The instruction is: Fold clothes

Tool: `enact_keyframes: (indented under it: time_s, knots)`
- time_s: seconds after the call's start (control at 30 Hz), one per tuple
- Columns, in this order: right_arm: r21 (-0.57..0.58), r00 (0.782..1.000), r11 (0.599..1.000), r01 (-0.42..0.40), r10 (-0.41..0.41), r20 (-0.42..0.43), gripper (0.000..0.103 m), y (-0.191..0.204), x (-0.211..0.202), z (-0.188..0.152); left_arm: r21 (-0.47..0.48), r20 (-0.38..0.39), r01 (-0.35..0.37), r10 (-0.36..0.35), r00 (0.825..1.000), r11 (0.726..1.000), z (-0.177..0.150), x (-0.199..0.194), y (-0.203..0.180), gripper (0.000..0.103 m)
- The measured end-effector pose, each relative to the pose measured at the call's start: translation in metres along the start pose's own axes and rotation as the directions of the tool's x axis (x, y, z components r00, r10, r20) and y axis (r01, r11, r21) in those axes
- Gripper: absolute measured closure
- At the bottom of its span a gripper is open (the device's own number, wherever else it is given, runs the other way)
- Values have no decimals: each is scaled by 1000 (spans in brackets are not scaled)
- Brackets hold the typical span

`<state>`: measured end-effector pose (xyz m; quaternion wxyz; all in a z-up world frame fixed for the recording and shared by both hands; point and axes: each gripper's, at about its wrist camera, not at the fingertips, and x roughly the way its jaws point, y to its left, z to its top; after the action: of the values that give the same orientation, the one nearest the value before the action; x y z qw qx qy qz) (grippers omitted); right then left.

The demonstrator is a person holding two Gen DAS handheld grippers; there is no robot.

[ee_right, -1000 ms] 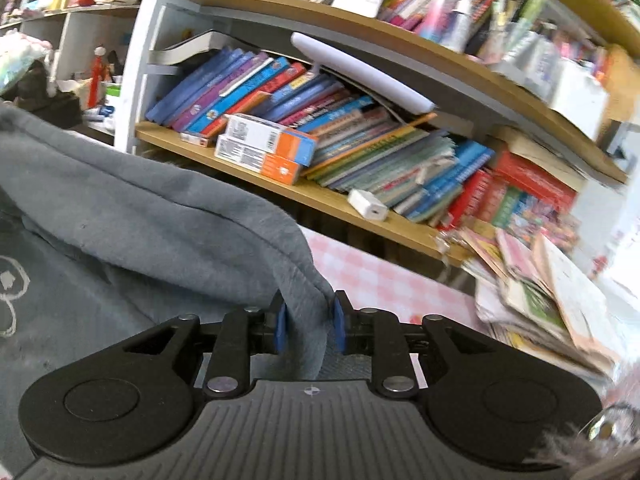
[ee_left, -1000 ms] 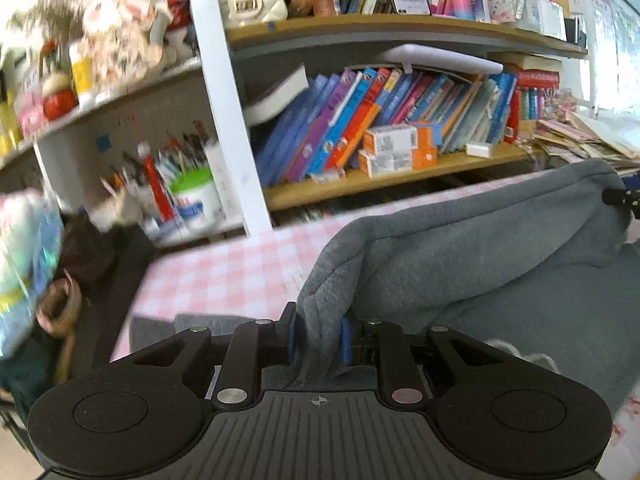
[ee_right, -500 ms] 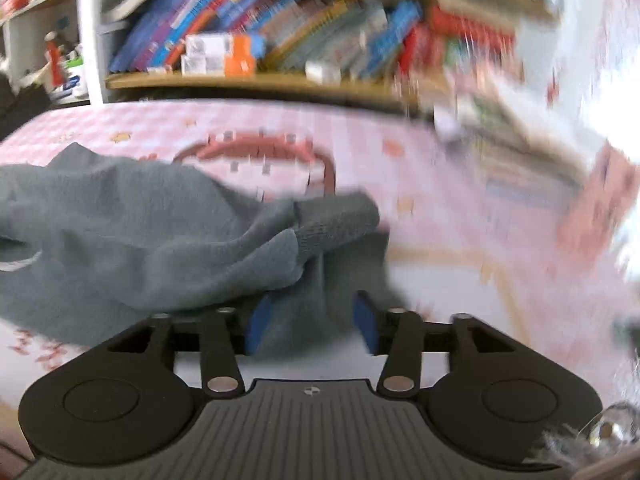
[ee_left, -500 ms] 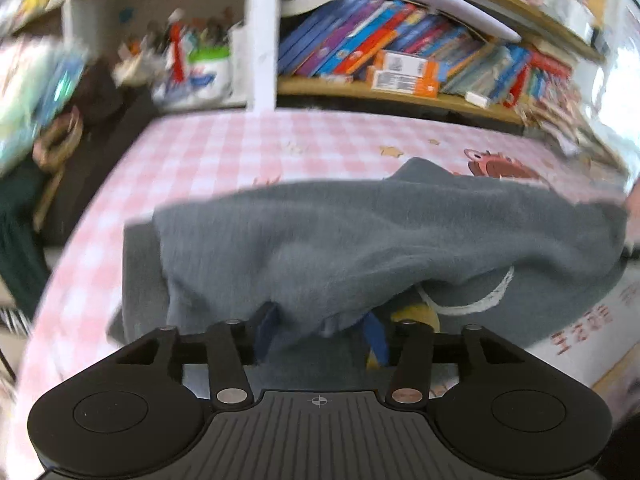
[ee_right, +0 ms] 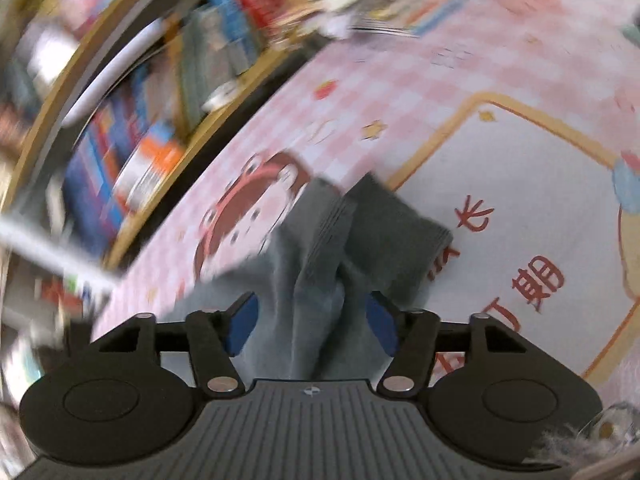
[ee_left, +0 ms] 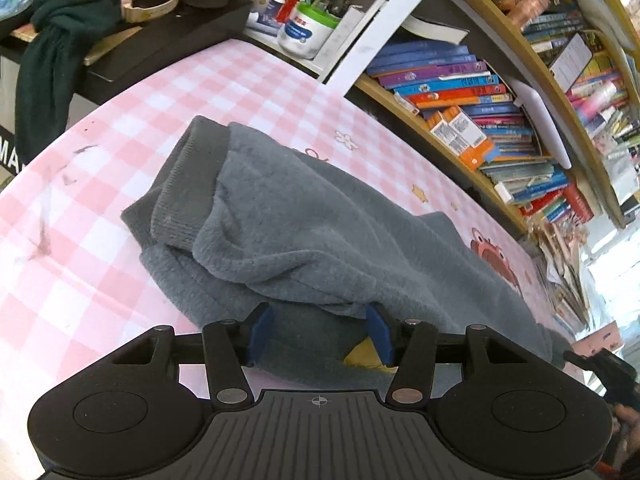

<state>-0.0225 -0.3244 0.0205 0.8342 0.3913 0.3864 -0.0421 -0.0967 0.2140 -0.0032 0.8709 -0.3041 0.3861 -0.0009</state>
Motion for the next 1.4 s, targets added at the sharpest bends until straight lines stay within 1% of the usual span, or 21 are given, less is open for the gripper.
enact_keyframes:
  time_s: [0.07, 0.17, 0.23, 0.3, 0.33, 0.43, 0.47, 0.53, 0.67, 0.77, 0.83, 0.87, 0.9, 0.93, 1.0, 1.1, 1.13, 1.2, 1.3, 1.33, 1.4]
  knots:
    - [2, 999, 1000, 28, -28, -20, 88, 4, 18, 11, -33, -2, 11, -11, 1000, 999, 0, -1, 4, 51]
    - [-127, 992, 987, 102, -111, -64, 94, 30, 29, 27, -74, -7, 14, -14, 1000, 997, 3, -1, 8, 50]
    - [-199, 1000, 980, -27, 26, -10, 94, 52, 2, 31, -86, 4, 5, -5, 1000, 996, 4, -5, 10, 47]
    - [-255, 979, 953, -165, 190, 74, 95, 63, -40, 33, -112, 28, -4, 7, 1000, 994, 5, -9, 12, 44]
    - [-276, 969, 944, -183, 221, 114, 95, 63, -55, 34, -128, 38, 2, 3, 999, 992, 5, -11, 13, 44]
    - [-280, 986, 959, -34, 78, 149, 95, 38, -52, 29, -205, 52, 22, -11, 999, 978, 3, -10, 22, 44]
    - [-245, 995, 968, 47, -22, 101, 95, 22, -36, 27, -233, 53, 28, -16, 998, 972, 2, -8, 25, 44]
    - [-148, 988, 977, 152, -155, -9, 94, -8, -6, 18, -284, 51, 33, -20, 999, 958, 0, -5, 31, 44]
    - [-100, 989, 983, 151, -149, 22, 91, -26, 0, 5, -372, 55, 10, 12, 998, 928, 1, -2, 40, 45]
    - [-127, 987, 979, 160, -159, 18, 91, -25, -5, 5, -460, 73, -45, 89, 993, 887, 0, -1, 48, 51]
    - [-126, 987, 979, 161, -160, 19, 91, -26, -6, 4, -517, 101, -39, 107, 989, 855, -1, -1, 51, 68]
    - [-125, 987, 979, 164, -162, 21, 90, -26, -6, 4, -520, 99, -43, 111, 989, 853, 1, 0, 51, 89]
    - [-128, 986, 978, 168, -166, 23, 90, -22, -1, 6, -513, 93, -44, 106, 990, 858, 4, 1, 49, 97]
    - [-135, 985, 976, 171, -169, 25, 90, -21, 0, 6, -499, 98, -39, 101, 990, 865, 8, -2, 46, 98]
    - [-142, 985, 974, 175, -174, 24, 90, -20, 2, 6, -438, 190, 53, 35, 981, 897, 19, -19, 32, 99]
    - [-148, 984, 973, 178, -177, 18, 88, -19, -2, 6, -235, 368, 235, -137, 920, 943, 35, -60, 4, 99]
    - [-149, 984, 973, 178, -178, 14, 88, -19, -3, 5, -198, 396, 241, -147, 906, 950, 36, -69, 2, 99]
    - [-151, 984, 972, 178, -178, 11, 88, -20, -5, 4, -241, 385, 151, -49, 922, 959, 29, -71, 15, 99]
    - [-142, 986, 976, 168, -168, 7, 87, -22, -5, 0, -461, 143, -10, 86, 986, 887, 7, -32, 66, 99]
    - [-142, 984, 974, 175, -175, 6, 85, -22, -4, -1, -484, 92, -38, 93, 991, 874, 0, -23, 74, 99]
    - [-149, 982, 971, 187, -187, 11, 84, -21, -3, -1, -445, 76, -69, 114, 991, 893, -8, -14, 74, 98]
